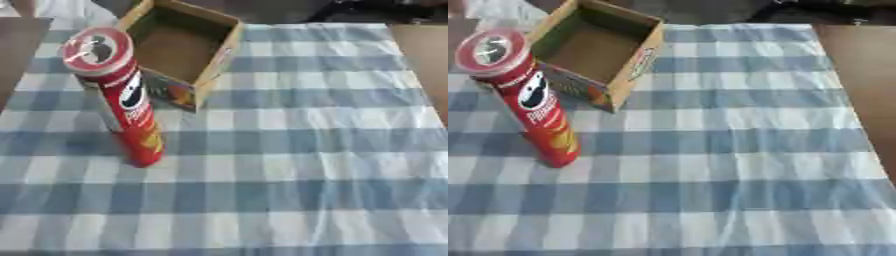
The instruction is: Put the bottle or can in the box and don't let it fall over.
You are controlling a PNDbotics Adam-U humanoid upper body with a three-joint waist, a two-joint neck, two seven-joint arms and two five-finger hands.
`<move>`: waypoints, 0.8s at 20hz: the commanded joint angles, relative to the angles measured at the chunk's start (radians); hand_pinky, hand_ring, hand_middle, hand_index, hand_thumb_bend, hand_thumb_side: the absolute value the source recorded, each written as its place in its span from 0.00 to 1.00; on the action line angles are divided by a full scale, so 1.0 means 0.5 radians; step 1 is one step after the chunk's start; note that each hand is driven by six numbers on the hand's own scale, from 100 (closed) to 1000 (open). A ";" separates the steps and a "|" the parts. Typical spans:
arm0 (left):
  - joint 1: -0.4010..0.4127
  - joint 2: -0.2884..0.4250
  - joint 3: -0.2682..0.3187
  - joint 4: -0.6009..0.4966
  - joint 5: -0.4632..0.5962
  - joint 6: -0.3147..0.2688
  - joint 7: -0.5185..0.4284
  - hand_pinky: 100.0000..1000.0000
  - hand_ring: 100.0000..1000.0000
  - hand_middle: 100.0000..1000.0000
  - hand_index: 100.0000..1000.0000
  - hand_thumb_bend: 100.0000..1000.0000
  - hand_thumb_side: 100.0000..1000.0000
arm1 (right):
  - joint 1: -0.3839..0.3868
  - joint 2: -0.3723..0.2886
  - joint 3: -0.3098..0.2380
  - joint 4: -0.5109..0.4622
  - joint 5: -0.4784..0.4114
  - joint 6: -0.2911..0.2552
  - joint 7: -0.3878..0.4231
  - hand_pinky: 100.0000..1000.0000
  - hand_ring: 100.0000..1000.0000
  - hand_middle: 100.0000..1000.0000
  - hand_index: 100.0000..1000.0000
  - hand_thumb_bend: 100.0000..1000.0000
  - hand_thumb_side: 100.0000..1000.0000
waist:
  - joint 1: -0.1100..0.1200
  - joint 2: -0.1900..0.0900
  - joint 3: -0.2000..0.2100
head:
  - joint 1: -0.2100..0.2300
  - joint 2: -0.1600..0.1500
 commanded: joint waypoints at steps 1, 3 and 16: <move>-0.005 0.036 0.012 -0.041 -0.005 0.006 -0.013 1.00 1.00 0.88 0.81 0.79 0.04 | -0.011 -0.054 -0.025 -0.036 0.003 0.000 0.004 0.85 1.00 0.90 0.81 0.00 0.81 | -0.002 -0.019 -0.002 | -0.018 -0.030; -0.001 0.039 0.005 -0.041 -0.013 0.018 -0.031 1.00 1.00 0.88 0.82 0.80 0.04 | -0.012 -0.054 -0.024 -0.036 0.003 0.001 0.005 0.85 1.00 0.90 0.81 0.00 0.81 | -0.002 -0.018 -0.002 | -0.033 -0.034; -0.063 0.155 -0.227 -0.041 -0.103 0.254 -0.264 1.00 1.00 0.89 0.84 0.86 0.05 | -0.022 -0.048 -0.011 -0.036 -0.003 0.009 0.020 0.85 1.00 0.90 0.81 0.00 0.82 | -0.005 -0.025 -0.016 | -0.053 -0.049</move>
